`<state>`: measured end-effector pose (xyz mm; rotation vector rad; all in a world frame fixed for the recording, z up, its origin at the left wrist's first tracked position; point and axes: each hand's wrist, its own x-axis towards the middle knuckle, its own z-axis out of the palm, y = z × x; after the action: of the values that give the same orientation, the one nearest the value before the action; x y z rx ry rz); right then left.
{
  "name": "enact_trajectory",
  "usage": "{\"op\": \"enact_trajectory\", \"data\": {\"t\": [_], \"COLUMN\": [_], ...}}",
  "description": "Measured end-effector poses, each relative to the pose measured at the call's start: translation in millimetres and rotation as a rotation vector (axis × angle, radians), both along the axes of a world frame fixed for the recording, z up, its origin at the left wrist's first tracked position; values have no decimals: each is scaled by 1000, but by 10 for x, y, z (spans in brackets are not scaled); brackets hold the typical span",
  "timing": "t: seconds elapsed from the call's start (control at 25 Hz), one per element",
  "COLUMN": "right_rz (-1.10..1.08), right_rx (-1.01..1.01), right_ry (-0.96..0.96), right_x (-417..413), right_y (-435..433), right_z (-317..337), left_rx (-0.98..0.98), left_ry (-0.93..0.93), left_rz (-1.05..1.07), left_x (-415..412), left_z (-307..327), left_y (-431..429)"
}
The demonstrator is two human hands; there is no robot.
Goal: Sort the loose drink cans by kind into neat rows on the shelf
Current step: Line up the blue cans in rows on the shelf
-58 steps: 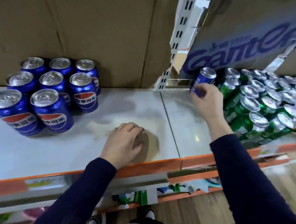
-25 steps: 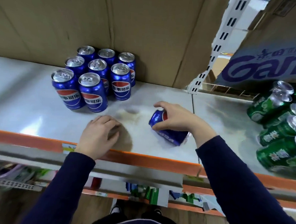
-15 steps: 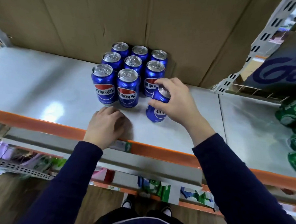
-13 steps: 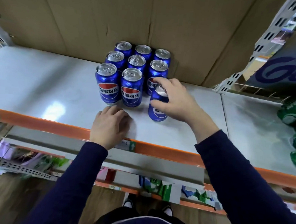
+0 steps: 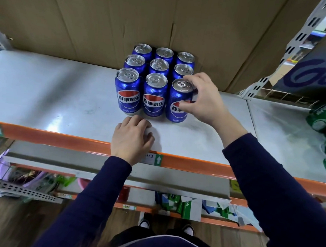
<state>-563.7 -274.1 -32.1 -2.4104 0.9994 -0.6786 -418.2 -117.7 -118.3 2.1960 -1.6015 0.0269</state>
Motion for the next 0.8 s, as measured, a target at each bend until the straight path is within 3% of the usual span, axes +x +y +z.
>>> {"op": "enact_trajectory", "data": {"t": [0.36, 0.48, 0.64, 0.8], "right_rz": [-30, -48, -209, -453], "right_rx": [86, 74, 114, 39], "right_ry": [-92, -64, -118, -195], "right_x": [-34, -220, -835, -1786], "right_y": [46, 56, 54, -18], "right_z": [-62, -99, -247, -268], "left_rx": [44, -2, -97, -27], "left_ry": [-50, 36, 161, 243], "left_rz": [9, -66, -247, -440], "left_x": [2, -61, -467, -1097], "left_z": [-1, 46, 149, 209], "left_y": [-18, -87, -335, -711]}}
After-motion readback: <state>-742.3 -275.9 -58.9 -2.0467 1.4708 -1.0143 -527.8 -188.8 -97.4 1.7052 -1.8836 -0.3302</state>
